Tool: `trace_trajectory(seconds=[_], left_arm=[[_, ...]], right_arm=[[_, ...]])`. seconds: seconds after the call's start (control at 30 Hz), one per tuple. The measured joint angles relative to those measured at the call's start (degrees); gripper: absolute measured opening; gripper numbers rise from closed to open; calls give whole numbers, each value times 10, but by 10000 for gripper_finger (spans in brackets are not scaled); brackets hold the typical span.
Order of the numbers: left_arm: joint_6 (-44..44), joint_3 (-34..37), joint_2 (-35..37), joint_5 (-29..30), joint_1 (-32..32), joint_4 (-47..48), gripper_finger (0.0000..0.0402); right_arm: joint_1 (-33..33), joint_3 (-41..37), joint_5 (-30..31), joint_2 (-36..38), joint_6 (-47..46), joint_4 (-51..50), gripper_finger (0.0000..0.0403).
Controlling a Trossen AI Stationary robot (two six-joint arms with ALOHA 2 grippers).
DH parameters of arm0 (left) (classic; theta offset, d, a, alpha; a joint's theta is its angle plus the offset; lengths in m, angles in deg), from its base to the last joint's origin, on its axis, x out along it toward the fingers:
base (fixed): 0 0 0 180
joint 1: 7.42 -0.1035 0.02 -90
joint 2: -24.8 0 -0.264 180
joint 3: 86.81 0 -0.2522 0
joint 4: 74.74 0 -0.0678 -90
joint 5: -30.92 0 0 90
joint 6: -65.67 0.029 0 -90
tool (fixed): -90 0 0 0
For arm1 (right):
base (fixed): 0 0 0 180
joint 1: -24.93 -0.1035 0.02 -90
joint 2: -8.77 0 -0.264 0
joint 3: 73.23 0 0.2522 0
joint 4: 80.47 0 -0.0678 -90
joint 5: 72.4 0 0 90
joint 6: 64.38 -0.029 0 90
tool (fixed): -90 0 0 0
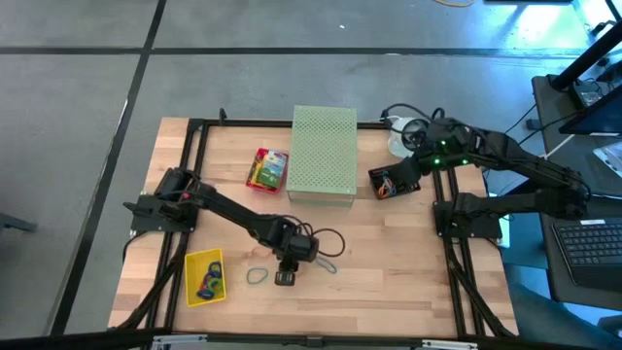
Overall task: Pick & Place Office Desk Supplies
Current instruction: Put the orange rubber band into the black bin
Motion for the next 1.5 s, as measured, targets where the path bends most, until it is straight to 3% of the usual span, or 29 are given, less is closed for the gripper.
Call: trace_trajectory(seconds=[0.23,0.9,1.03,1.2,1.5], left_arm=[[0,0,-3,78,8,2,118],[-12,-3,-34,62,16,-2,113],[-34,-2,-37,66,12,-1,92],[-42,-2,-38,60,10,1,15],[-66,0,-23,52,8,2,2]], right_arm=[[-16,0,0,0,-15,0,171],[-21,0,-2,0,-17,1,171],[-22,0,-12,0,-17,2,171],[-22,0,-16,0,-17,2,171],[-22,0,-18,0,-23,2,171]])
